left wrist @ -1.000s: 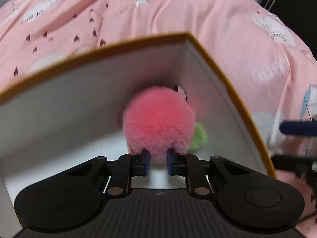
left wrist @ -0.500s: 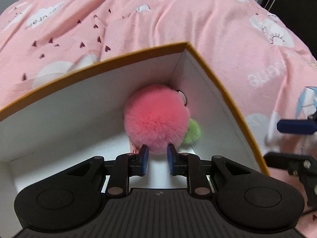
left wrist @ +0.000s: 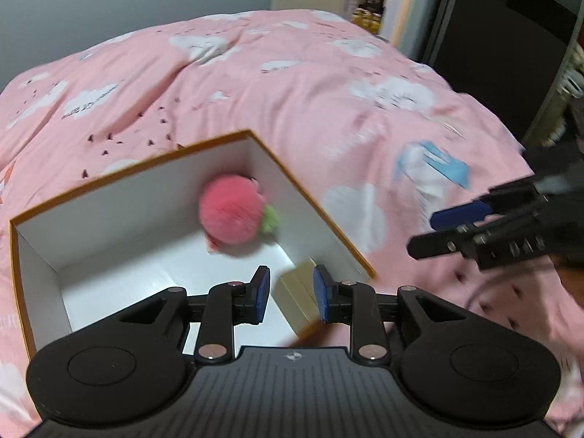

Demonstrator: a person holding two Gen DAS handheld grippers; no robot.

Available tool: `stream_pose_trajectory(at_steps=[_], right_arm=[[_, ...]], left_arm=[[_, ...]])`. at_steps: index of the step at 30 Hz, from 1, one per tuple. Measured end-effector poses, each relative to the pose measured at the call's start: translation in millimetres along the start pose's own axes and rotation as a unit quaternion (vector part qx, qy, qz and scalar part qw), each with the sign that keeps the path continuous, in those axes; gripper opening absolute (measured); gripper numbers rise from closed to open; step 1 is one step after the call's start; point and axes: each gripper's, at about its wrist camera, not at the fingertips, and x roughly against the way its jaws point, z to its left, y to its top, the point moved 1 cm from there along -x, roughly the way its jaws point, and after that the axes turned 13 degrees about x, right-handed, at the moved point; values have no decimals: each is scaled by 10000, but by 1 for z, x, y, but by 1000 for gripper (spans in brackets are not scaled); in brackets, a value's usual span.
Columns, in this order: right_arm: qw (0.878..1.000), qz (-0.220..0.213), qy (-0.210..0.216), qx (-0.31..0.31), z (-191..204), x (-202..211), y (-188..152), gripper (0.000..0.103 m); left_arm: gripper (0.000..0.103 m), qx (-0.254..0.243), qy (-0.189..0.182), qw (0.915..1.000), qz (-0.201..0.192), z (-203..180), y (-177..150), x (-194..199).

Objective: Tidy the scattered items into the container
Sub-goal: 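Grasp the dark gray case with the right tool while the left tool grasps the pink pouch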

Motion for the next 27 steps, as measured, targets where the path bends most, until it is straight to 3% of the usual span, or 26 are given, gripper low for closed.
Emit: stream_pose_trajectory(at_steps=[8,13,18,22,27], right_arm=[[9959,453,185,-767,2,11,-51,50],[9844,708,468,-1539,-3,-3,-72,50],[9662,887,651,-2330,-17,-20,-82,61],[9630,1015,621,-2418,-19,-32,-80,65],[9683,1166,420,-2168,-9,-45,-75,65]], left_arm=[[36,-16,-132,9997,222,-20,-51,-9],[38,-39,-281,9989,371,-31,-71,-18],[38,65,-481,9975,504,-34,-80,-27],[35,120,-642,9953,710,-35,-86,-34],[33,196,-765,9937,797,-35,-91,-38]])
